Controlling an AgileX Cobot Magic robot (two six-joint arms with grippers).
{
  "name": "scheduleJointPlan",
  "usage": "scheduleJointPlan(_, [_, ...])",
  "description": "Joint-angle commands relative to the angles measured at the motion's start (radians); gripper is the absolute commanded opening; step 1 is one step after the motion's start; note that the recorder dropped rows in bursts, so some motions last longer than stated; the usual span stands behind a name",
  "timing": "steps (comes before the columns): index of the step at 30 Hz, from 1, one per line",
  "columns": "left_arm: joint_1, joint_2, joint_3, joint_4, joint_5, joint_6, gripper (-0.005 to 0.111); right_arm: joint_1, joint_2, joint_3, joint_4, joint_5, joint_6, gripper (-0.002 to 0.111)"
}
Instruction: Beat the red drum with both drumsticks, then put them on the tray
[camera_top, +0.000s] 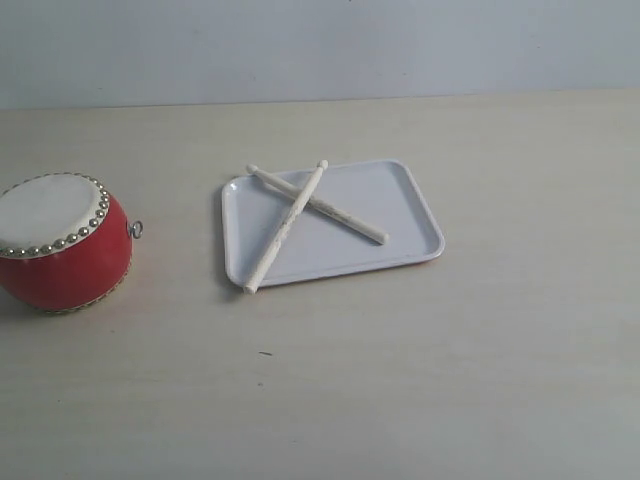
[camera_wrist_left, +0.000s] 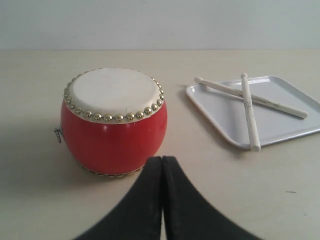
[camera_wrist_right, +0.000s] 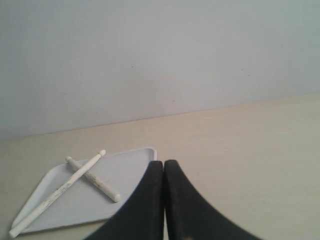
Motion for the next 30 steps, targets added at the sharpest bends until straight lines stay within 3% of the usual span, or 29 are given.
scheduleJointPlan(1, [0.002, -0.004, 0.003, 0.005, -0.005, 0.005, 0.0, -0.004, -0.004, 0.004, -0.001, -0.003, -0.011, 0.0])
scheduleJointPlan(11, [0.002, -0.004, 0.003, 0.005, -0.005, 0.005, 0.0, -0.004, -0.004, 0.004, -0.013, -0.005, -0.011, 0.0])
scheduleJointPlan(15, [0.005, -0.004, 0.003, 0.005, -0.005, 0.005, 0.0, -0.004, -0.004, 0.004, -0.152, -0.005, -0.011, 0.0])
scheduleJointPlan(21, [0.06, -0.004, 0.003, 0.007, -0.005, 0.005, 0.0, -0.004, -0.004, 0.004, -0.396, -0.005, -0.011, 0.0])
scheduleJointPlan(30, [0.084, -0.004, 0.003, 0.007, -0.005, 0.007, 0.0, -0.004, -0.004, 0.004, -0.344, -0.005, -0.011, 0.0])
